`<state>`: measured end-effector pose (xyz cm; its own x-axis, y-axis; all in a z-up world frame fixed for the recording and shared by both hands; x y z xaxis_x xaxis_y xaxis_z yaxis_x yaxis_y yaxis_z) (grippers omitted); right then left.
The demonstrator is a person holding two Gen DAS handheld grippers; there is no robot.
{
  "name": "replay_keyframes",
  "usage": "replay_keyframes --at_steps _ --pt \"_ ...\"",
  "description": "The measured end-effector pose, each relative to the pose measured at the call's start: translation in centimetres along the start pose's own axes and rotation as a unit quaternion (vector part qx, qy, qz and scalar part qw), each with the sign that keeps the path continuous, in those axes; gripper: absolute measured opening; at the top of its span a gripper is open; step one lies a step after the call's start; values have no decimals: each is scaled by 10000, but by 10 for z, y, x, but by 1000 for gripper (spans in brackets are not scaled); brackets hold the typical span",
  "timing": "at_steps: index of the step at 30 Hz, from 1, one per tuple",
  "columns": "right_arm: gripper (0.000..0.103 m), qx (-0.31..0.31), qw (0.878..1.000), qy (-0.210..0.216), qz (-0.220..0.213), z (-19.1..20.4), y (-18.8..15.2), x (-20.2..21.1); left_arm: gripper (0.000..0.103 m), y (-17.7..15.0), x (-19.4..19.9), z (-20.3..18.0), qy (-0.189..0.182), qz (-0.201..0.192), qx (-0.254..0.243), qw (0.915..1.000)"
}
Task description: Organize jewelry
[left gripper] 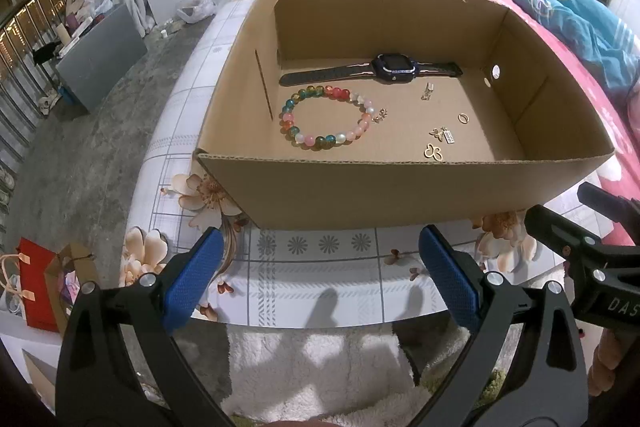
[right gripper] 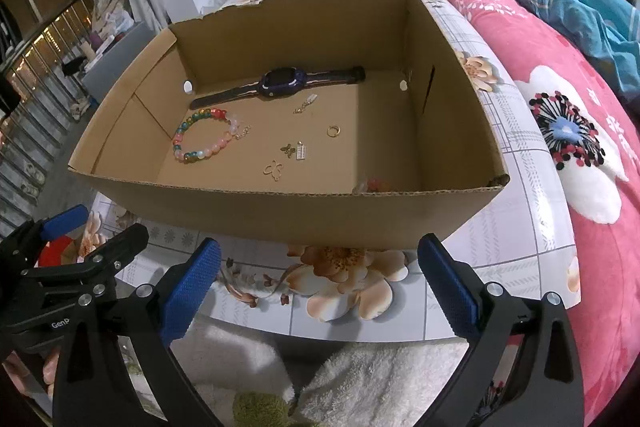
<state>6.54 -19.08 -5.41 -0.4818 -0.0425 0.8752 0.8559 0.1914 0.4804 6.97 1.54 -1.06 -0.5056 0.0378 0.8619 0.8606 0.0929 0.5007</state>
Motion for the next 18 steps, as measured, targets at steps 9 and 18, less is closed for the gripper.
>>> replay_keyframes --at_steps 9,18 --pt "96 -4 10000 -14 0 -1 1 0 95 0 0 0 -11 12 10 10000" --pt "96 -8 10000 -15 1 -1 1 0 94 0 0 -1 -8 16 5 10000"
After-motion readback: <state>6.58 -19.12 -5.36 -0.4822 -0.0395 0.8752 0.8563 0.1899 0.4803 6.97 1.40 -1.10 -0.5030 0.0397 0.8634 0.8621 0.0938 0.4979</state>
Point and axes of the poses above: each gripper's, at about its wrist camera, not at the fingertips, and x roughly against the way its jaws point, z to its left, y to its top, the point moved 7 cm from there along -x, roughly the way its jaws point, and after that the axes turned 10 degrees about x, right-handed, at the moved point
